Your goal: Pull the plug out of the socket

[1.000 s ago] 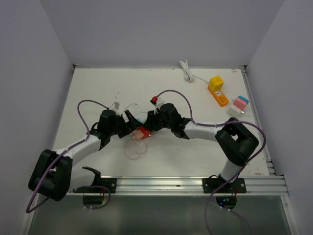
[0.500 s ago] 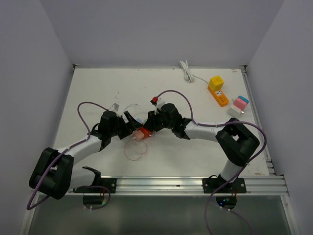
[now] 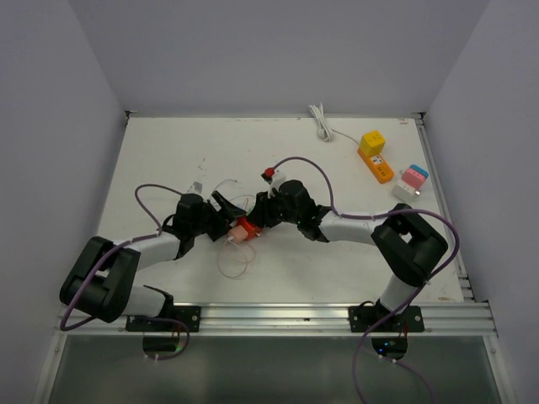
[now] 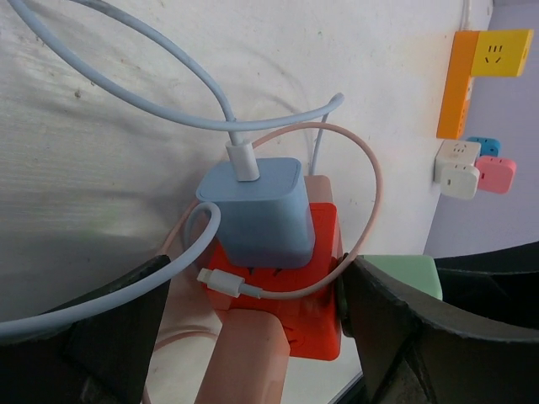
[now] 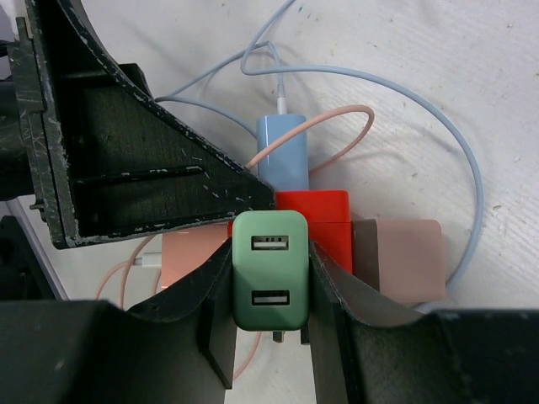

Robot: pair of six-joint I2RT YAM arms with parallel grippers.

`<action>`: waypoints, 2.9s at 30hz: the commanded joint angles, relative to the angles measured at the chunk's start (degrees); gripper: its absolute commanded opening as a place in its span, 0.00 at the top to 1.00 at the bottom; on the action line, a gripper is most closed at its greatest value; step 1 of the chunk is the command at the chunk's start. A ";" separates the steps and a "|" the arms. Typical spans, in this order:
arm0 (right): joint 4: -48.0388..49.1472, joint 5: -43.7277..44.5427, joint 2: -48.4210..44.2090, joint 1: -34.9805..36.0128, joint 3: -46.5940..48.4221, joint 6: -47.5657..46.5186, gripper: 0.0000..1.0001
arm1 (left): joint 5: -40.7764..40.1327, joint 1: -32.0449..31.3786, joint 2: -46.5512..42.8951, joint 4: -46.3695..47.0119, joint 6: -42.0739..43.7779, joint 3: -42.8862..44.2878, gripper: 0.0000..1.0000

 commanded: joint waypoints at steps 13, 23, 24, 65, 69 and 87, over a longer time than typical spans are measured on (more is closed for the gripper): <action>6.06 -1.21 -0.74 0.65 -1.85 5.17 1.00 | 4.35 -2.49 1.55 10.83 -7.56 -3.41 0.29; 4.40 -0.68 -0.92 0.83 -0.89 5.08 1.00 | 3.21 -3.55 1.46 9.34 -7.38 -3.76 0.67; 4.04 -0.51 -1.09 0.92 -0.54 4.99 1.00 | 3.03 -3.55 1.28 8.82 -7.21 -3.76 0.72; -12.57 9.87 -20.42 -5.41 1.75 10.44 1.00 | -30.02 -5.22 -11.01 -28.88 13.09 8.89 1.00; -14.59 10.04 -22.98 -6.46 2.45 8.69 1.00 | -29.23 -5.22 -15.32 -30.47 15.46 13.11 1.00; -7.04 -5.93 -8.58 -18.42 -5.64 12.02 0.97 | -27.11 -5.04 -20.25 -33.02 25.75 14.70 0.77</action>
